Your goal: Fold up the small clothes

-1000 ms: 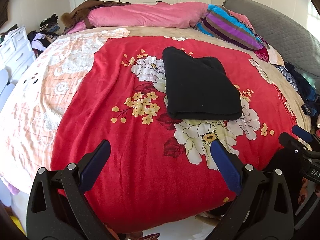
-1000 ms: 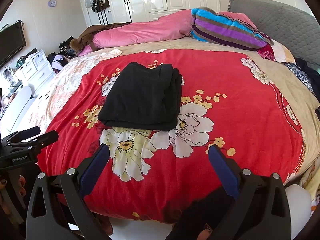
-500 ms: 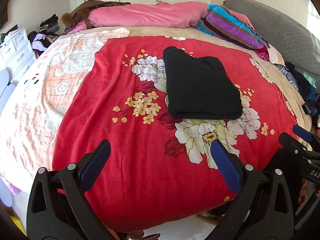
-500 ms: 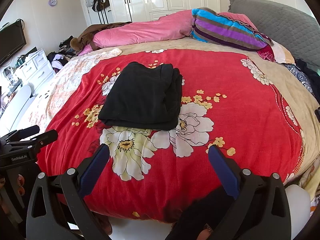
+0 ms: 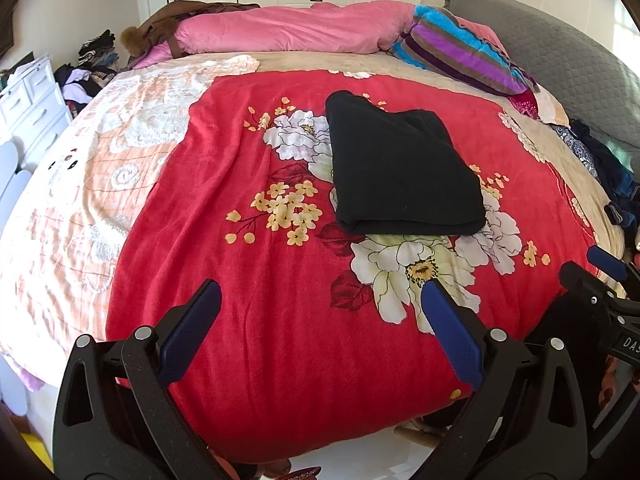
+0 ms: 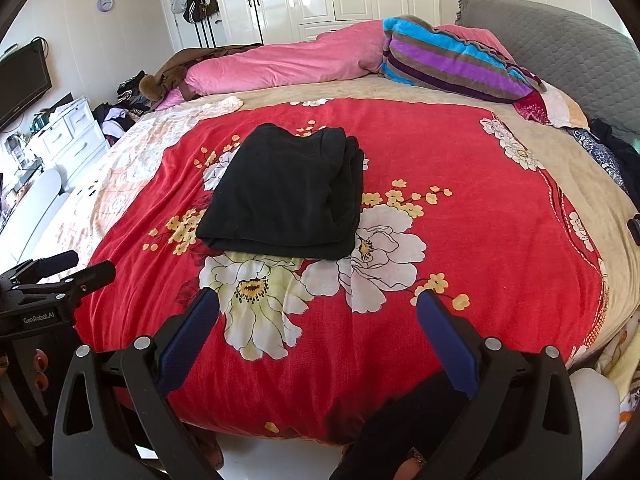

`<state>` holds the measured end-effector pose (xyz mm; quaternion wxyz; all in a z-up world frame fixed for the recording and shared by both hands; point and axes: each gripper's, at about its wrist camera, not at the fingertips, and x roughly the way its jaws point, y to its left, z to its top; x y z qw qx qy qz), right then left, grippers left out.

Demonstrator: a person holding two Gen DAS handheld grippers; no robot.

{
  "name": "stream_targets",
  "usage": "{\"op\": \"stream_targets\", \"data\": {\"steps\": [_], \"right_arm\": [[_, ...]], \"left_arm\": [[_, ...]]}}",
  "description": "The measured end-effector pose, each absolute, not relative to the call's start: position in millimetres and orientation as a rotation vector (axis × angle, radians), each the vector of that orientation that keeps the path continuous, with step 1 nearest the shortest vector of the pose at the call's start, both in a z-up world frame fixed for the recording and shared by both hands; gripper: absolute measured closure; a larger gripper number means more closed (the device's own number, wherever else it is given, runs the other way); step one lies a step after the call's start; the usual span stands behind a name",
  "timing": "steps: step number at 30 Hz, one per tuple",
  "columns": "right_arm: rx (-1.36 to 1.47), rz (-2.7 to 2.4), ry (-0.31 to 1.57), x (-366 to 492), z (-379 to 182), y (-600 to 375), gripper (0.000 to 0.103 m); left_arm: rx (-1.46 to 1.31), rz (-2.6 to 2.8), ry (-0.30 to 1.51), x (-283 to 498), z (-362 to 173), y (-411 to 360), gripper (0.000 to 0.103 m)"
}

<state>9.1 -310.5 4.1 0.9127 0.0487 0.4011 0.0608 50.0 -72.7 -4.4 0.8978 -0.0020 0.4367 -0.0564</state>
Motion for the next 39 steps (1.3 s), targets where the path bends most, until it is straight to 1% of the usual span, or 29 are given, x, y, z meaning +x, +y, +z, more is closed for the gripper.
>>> {"op": "stream_targets", "data": {"steps": [22,28,33,36,39], "right_arm": [[0.089,0.103,0.829,6.0,7.2,-315.7,0.004],[0.128,0.016,0.793,-0.7,18.3,-344.6,0.004],[0.196,-0.179,0.731,-27.1,29.3,-411.0,0.004],[0.282,-0.415,0.700,-48.1,18.9,-482.8,0.004],[0.406,-0.746,0.704,-77.6,-15.9,-571.8,0.004]], "left_arm": [[0.033,-0.097,0.917,48.4,-5.0,-73.0,0.009],[0.084,0.041,0.936,52.8,-7.9,-61.0,0.009],[0.008,0.054,0.957,58.7,-10.9,-22.0,0.009],[-0.079,0.154,0.987,77.7,-17.2,35.1,0.009],[-0.150,0.333,0.988,99.7,-26.7,119.0,0.009]]}}
